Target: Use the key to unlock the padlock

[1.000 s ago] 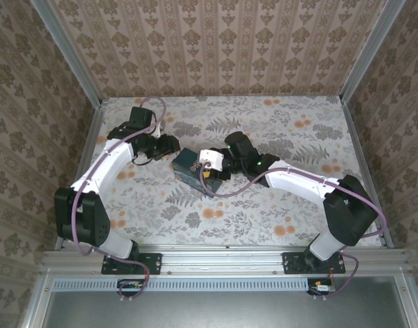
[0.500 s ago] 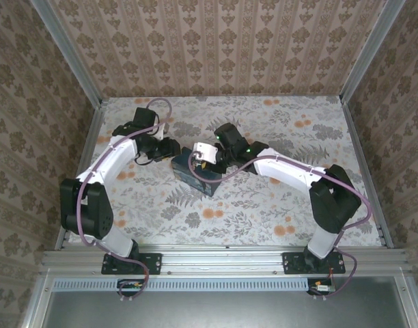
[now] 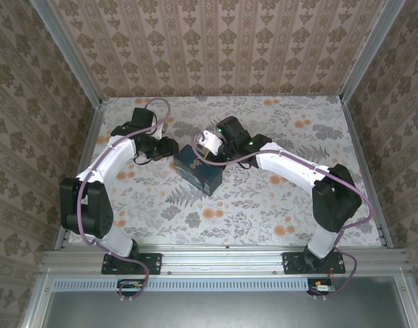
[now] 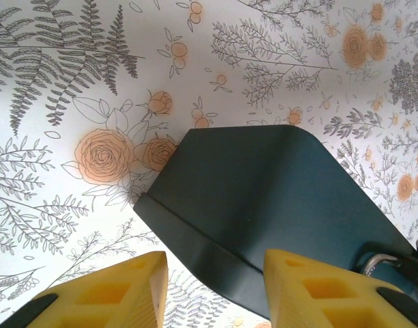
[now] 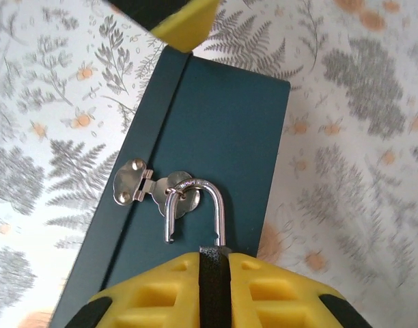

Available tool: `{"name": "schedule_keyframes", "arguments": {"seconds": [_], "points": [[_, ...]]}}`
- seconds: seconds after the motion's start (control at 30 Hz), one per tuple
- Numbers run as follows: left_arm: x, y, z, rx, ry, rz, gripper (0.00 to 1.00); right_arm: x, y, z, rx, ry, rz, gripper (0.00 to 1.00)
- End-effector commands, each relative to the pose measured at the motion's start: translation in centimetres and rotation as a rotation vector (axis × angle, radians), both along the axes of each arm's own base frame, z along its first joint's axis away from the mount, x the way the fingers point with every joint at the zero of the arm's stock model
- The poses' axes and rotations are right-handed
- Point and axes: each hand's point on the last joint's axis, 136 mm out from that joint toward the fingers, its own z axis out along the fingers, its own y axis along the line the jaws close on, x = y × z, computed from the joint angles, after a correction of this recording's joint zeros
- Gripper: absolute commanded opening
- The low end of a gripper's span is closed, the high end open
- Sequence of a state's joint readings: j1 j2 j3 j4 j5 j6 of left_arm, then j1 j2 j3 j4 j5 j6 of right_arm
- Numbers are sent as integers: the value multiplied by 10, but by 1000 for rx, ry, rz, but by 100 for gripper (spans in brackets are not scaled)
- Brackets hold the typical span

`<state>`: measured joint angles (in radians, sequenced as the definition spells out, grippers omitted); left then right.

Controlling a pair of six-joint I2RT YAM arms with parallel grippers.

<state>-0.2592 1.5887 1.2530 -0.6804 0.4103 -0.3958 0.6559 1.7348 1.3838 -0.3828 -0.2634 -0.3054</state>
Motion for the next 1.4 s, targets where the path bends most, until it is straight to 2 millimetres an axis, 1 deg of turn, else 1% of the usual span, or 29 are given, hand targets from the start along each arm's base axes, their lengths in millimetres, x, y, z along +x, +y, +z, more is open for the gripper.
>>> {"name": "schedule_keyframes", "arguments": {"seconds": [0.0, 0.1, 0.17, 0.3, 0.4, 0.47, 0.6, 0.67, 0.7, 0.73, 0.8, 0.87, 0.93, 1.0, 1.03, 1.07, 1.1, 1.13, 1.17, 1.2, 1.27, 1.33, 1.37], "points": [[1, -4, 1, -35, -17, -28, 42, -10, 3, 9, 131, 234, -165, 14], [4, -9, -5, -58, -20, -46, 42, -10, 4, 16, 209, 310, -274, 12], [6, -15, -7, -87, -17, -59, 42, -11, 6, 17, 221, 337, -316, 12], [4, -26, -10, -133, 6, -88, 41, -4, 11, 9, 234, 386, -431, 7], [-1, -28, -13, -130, 17, -100, 40, 1, 16, 2, 280, 420, -497, 5], [-5, -29, -14, -134, 27, -101, 39, 8, 16, 2, 327, 424, -557, 3], [-11, -35, -16, -169, 42, -103, 38, 19, 25, 11, 456, 398, -607, 3], [-13, -37, -16, -176, 51, -106, 38, 21, 28, 11, 455, 366, -625, 3], [-14, -35, -17, -170, 55, -95, 38, 24, 29, 11, 453, 357, -629, 3], [-12, -29, -19, -157, 58, -67, 39, 26, 28, 12, 455, 341, -641, 3], [-7, -17, -18, -156, 50, -23, 40, 33, 16, 17, 457, 285, -677, 3], [-2, -10, -13, -161, 33, 3, 40, 41, 0, 29, 488, 246, -710, 4], [3, -8, -3, -163, 8, 10, 41, 46, -16, 45, 522, 226, -717, 4], [7, -9, 9, -172, -20, 13, 43, 49, -39, 58, 520, 193, -739, 5], [8, -9, 15, -176, -32, 14, 44, 49, -50, 60, 515, 186, -754, 5], [9, -9, 19, -177, -42, 14, 44, 50, -63, 57, 505, 188, -770, 6], [9, -9, 24, -179, -50, 13, 45, 50, -81, 50, 486, 189, -802, 6], [8, -9, 26, -176, -52, 7, 45, 50, -96, 43, 470, 189, -826, 6], [7, -9, 29, -172, -52, -1, 45, 49, -108, 31, 448, 200, -839, 7], [5, -9, 30, -164, -49, -4, 45, 47, -124, 16, 410, 216, -862, 7], [-1, -7, 31, -143, -43, -10, 45, 40, -156, -24, 332, 259, -923, 7], [-11, -5, 30, -109, -39, -16, 45, 32, -187, -62, 299, 304, -1007, 8], [-16, -4, 30, -92, -36, -15, 46, 29, -198, -75, 295, 320, -1042, 8]]}}
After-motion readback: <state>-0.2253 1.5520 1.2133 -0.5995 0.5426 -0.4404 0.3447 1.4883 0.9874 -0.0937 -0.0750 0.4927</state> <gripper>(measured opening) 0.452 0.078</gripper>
